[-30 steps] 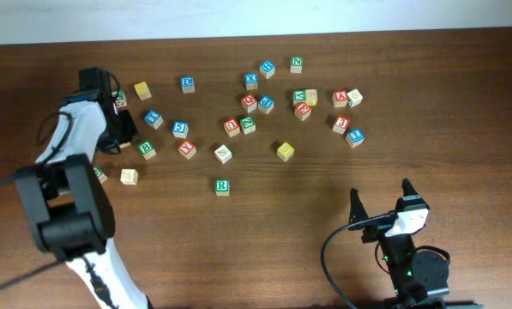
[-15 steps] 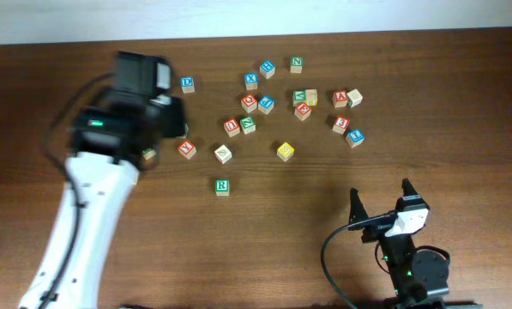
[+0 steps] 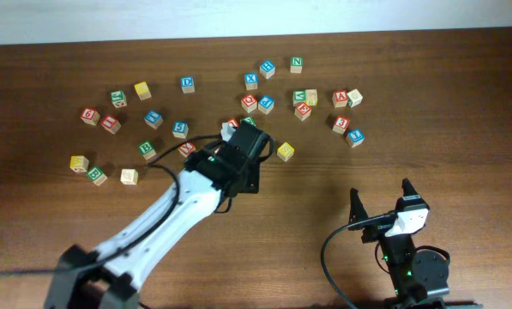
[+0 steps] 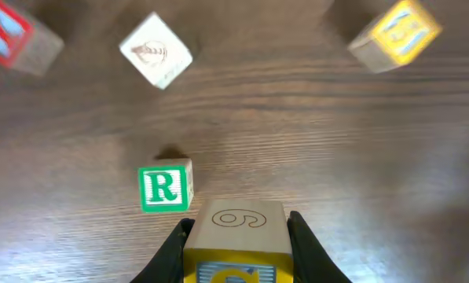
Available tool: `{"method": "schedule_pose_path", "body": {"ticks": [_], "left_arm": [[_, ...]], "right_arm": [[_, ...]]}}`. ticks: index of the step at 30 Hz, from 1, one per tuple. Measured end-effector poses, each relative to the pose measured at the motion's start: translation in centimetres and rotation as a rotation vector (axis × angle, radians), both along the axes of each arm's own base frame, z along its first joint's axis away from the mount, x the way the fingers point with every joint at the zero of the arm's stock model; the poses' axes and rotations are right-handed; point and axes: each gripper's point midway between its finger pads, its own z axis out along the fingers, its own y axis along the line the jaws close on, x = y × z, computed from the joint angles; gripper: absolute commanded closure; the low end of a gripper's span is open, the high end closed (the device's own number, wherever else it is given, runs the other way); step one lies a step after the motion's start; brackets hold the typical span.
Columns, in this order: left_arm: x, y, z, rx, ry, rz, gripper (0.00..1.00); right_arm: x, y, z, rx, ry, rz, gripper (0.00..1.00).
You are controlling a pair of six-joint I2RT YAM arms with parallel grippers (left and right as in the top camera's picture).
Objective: Spell out RSS
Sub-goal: 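Carry the S block and place it right of the R block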
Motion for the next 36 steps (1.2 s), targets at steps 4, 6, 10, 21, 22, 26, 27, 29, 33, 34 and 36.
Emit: {"method": "schedule_pose_path", "body": {"ticks": [4, 6, 10, 21, 22, 26, 27, 29, 33, 34, 36], "left_arm": [[0.0, -0.1, -4.1, 0.039, 0.086, 0.038, 0.86], [-0.1, -0.1, -5.5, 0.054, 0.114, 0.046, 0.86], [0.1, -0.3, -7.2, 0.062, 0.135, 0.06, 0.86], [0.6, -0.3, -8.9, 0.082, 0.135, 0.08, 0.87], [0.7, -0.2, -8.9, 0.086, 0.128, 0.082, 0.87], [1.0, 0.1, -8.8, 0.101, 0.114, 0.088, 0.87], [1.0, 0.1, -8.8, 0.105, 0.111, 0.089, 0.87], [1.1, 0.2, -8.8, 0.108, 0.108, 0.09, 0.87], [1.1, 0.2, -8.8, 0.108, 0.105, 0.091, 0.81], [1.1, 0.2, -8.8, 0.109, 0.105, 0.09, 0.78], [1.1, 0.2, -8.8, 0.108, 0.105, 0.092, 0.76]], "right_arm": [[0.0, 0.0, 0.0, 0.0, 0.0, 0.0, 0.01], [0.0, 0.0, 0.0, 0.0, 0.0, 0.0, 0.02], [0.0, 0.0, 0.0, 0.0, 0.0, 0.0, 0.02], [0.0, 0.0, 0.0, 0.0, 0.0, 0.0, 0.02], [0.0, 0.0, 0.0, 0.001, 0.0, 0.0, 0.02], [0.0, 0.0, 0.0, 0.0, 0.0, 0.0, 0.02], [0.0, 0.0, 0.0, 0.0, 0.0, 0.0, 0.02], [0.0, 0.0, 0.0, 0.0, 0.0, 0.0, 0.02], [0.0, 0.0, 0.0, 0.0, 0.0, 0.0, 0.02], [0.0, 0.0, 0.0, 0.0, 0.0, 0.0, 0.02], [0.0, 0.0, 0.0, 0.0, 0.0, 0.0, 0.02]]}}
